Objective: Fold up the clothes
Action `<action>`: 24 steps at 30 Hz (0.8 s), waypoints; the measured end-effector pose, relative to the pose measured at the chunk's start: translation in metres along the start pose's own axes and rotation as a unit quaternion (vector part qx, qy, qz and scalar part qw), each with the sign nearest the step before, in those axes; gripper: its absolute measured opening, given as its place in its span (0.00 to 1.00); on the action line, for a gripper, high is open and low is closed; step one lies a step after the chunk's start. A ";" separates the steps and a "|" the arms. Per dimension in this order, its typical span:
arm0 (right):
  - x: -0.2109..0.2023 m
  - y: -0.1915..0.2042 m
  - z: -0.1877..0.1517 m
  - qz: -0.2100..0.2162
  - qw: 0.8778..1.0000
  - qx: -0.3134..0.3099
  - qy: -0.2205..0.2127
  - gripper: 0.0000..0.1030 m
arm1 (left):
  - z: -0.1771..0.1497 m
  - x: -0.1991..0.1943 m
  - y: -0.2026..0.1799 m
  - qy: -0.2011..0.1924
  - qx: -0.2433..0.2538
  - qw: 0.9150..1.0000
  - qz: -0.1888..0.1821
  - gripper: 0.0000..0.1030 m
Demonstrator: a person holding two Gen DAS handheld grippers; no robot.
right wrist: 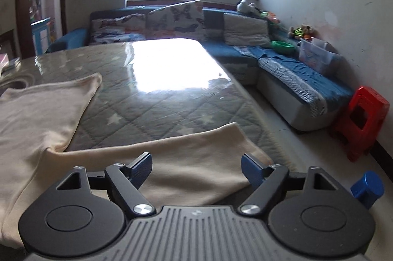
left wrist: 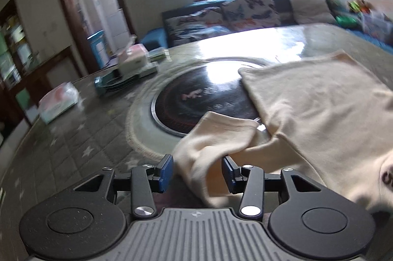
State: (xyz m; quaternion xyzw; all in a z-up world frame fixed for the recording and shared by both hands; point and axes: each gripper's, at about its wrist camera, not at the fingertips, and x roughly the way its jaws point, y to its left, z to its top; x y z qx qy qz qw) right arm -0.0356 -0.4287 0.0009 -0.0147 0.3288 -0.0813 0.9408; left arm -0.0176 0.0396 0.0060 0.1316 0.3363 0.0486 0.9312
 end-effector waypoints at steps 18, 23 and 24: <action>0.005 -0.001 -0.001 0.003 1.000 0.016 0.015 0.83 | -0.019 0.004 0.104 -0.017 -0.272 0.959 0.080 0.21; 0.006 -0.001 -0.001 0.004 1.000 0.015 0.017 0.84 | -0.038 0.010 0.125 0.025 -0.273 0.953 0.127 0.20; 0.006 -0.001 -0.001 0.003 1.000 0.014 0.017 0.84 | -0.039 0.010 0.127 0.030 -0.273 0.953 0.127 0.20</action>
